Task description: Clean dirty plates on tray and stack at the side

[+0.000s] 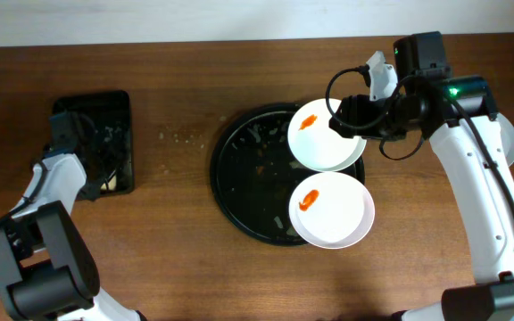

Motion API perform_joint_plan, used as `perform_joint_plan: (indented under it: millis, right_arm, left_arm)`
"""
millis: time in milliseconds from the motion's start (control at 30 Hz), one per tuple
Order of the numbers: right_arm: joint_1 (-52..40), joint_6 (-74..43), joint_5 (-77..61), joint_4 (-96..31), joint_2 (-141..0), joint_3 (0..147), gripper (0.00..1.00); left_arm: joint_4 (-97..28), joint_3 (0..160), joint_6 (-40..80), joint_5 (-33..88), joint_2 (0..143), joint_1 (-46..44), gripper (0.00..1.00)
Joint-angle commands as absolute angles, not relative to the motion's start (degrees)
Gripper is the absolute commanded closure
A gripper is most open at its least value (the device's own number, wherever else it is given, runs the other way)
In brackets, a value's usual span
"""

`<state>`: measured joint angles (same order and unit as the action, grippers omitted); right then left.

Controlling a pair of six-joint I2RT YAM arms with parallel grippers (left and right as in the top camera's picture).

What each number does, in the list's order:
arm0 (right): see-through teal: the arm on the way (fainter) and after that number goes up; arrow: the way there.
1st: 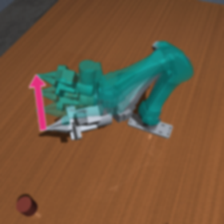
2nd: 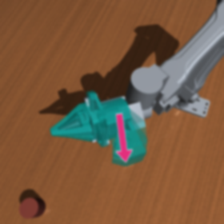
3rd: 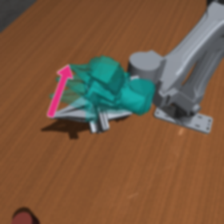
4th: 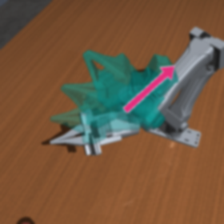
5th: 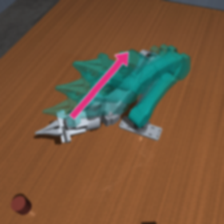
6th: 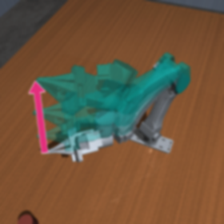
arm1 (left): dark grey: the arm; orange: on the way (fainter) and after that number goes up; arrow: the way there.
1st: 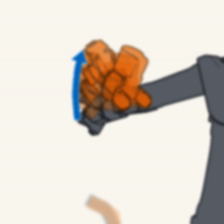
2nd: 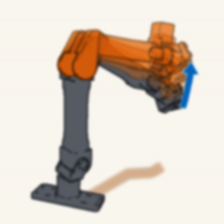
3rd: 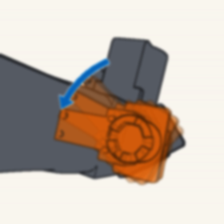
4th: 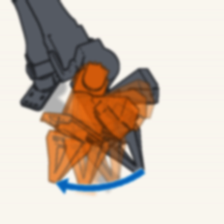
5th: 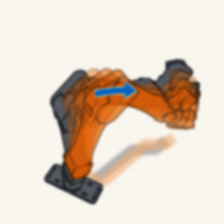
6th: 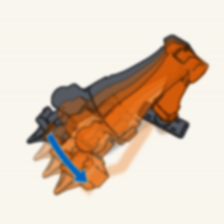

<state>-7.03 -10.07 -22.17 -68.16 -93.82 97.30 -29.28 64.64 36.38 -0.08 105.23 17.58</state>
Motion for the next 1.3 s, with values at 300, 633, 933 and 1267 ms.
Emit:
perform_joint_plan:
  millis: [300,633,933,1267]
  right_arm:
    - [-7.5,-9.7,-22.5,-68.2,-93.7,97.6,0.39]
    - [-7.5,-9.7,-22.5,-68.2,-93.7,97.6,0.39]
    - [-7.5,-9.7,-22.5,-68.2,-93.7,97.6,0.39]
    - [-7.5,-9.9,-22.5,-68.4,-93.7,97.6,0.39]
  left_arm:
    - [-18.7,63.2,24.4,-2.9,104.6,17.5,0.24]
    - [-22.7,66.8,20.0,4.8,104.1,17.5,0.20]
    - [-20.7,66.8,20.3,0.4,108.2,16.7,0.22]
    - [-19.5,66.8,20.3,-2.9,113.4,15.9,0.43]
